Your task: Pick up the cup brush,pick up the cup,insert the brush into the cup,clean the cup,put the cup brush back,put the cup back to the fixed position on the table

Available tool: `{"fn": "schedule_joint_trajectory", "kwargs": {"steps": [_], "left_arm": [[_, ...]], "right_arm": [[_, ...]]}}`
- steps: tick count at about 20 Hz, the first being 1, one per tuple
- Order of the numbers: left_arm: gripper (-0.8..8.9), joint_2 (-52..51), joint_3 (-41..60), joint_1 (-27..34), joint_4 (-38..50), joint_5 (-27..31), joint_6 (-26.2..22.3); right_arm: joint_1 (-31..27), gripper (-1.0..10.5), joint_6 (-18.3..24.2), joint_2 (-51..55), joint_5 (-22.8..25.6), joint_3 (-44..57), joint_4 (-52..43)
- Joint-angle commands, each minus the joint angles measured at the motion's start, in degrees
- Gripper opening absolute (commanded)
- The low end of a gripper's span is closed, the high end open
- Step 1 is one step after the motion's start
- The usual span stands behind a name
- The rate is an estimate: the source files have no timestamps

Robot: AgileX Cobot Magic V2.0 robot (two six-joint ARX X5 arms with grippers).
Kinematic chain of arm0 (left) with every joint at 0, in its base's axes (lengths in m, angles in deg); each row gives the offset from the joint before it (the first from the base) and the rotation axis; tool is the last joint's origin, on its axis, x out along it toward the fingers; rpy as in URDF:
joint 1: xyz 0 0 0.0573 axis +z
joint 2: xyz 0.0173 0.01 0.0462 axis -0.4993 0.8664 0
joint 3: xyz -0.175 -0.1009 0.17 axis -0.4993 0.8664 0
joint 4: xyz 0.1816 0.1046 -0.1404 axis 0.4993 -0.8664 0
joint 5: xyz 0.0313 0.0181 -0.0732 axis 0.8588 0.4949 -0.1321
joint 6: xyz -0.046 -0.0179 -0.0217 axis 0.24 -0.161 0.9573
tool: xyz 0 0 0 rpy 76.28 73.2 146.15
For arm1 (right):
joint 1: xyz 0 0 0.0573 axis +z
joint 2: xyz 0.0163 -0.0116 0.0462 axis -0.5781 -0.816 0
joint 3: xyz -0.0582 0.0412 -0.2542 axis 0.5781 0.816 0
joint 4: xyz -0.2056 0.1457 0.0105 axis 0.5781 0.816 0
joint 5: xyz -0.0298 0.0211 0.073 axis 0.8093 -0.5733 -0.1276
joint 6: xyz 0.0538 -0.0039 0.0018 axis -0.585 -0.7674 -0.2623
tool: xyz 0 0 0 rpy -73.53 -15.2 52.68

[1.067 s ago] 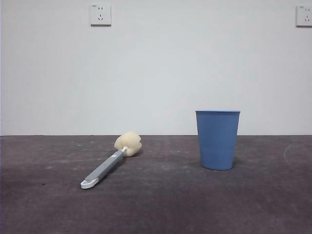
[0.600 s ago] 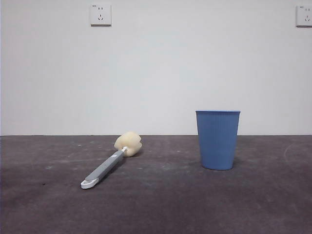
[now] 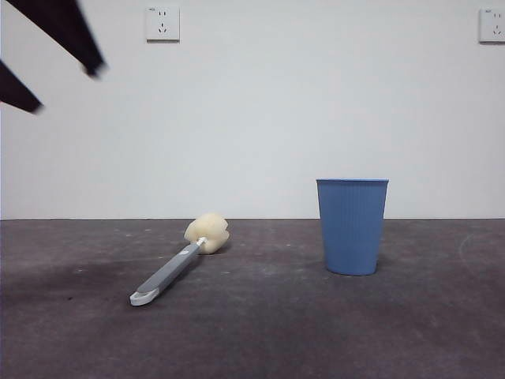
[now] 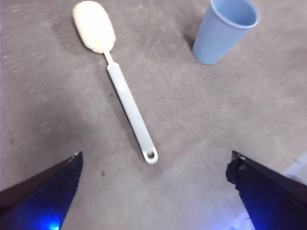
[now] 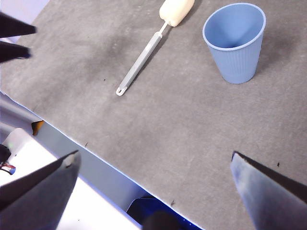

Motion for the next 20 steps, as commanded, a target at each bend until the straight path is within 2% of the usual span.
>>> {"fn": "schedule_joint_trajectory", "kwargs": {"steps": [1,6,10,20], "left_arm": [[5.39,6.9,-0.1,-5.4,4.5,8.0,5.8],[5.32,23.4,-0.2,-10.0,15.3,12.9,10.7],[5.31,33.5,-2.1,-10.1,17.6,14.8,12.1],[5.30,42.7,-5.5,-10.6,18.7,18.6,13.6]], "right_arm": [[0.1,5.9,-0.4,0.0,-0.1,-0.2,-0.2],[0.1,5.9,-1.5,0.0,-0.1,-0.2,-0.2],[0.1,5.9,-1.5,0.0,-0.1,-0.2,-0.2],[0.1,5.8,-1.5,0.0,-0.2,-0.2,-0.3]]}}
